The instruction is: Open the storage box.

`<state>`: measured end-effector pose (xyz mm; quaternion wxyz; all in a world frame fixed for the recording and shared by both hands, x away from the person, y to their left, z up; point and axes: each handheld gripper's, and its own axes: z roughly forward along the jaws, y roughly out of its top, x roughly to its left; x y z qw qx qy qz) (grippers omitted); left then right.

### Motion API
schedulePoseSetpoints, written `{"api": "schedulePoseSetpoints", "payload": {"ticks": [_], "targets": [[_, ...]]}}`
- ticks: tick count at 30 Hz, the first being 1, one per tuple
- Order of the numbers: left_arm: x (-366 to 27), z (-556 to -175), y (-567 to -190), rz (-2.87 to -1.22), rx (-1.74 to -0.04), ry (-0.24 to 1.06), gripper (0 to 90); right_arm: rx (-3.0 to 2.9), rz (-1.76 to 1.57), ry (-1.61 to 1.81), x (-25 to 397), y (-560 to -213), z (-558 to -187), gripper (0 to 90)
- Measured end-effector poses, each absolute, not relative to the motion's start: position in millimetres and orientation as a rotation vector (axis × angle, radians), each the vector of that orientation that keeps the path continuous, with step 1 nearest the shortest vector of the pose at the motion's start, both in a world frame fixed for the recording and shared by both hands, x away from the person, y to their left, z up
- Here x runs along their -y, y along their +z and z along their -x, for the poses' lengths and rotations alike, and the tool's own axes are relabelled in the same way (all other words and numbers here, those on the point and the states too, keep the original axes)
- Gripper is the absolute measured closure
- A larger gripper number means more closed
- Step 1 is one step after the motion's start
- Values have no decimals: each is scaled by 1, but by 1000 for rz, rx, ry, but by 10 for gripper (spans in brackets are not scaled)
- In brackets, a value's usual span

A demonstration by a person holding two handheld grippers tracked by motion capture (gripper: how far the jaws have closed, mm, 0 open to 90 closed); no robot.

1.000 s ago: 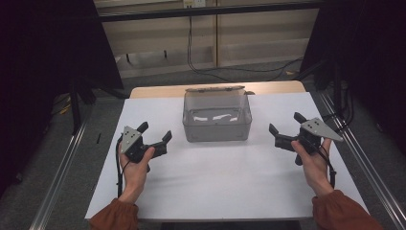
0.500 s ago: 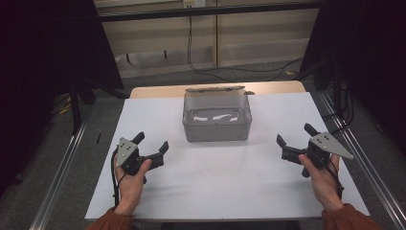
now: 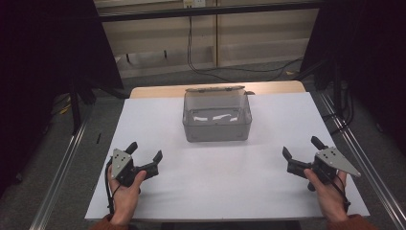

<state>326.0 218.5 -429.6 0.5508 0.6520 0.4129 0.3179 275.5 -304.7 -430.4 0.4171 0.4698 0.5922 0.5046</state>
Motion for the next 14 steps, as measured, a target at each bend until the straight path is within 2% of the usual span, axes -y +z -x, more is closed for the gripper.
{"api": "schedulePoseSetpoints", "payload": {"ticks": [3, 7, 14], "targets": [[-222, -321, -432, -1538, -981, 718, 35, -1481, -1191, 1259, 307, -434, -269, 0], [-223, -314, -439, -1558, -1005, 736, 35, -1503, -1208, 1221, 309, -443, -261, 0], [-226, -322, -437, -1512, -1040, 711, 32, -1488, -1199, 1244, 305, -442, -266, 0]]}}
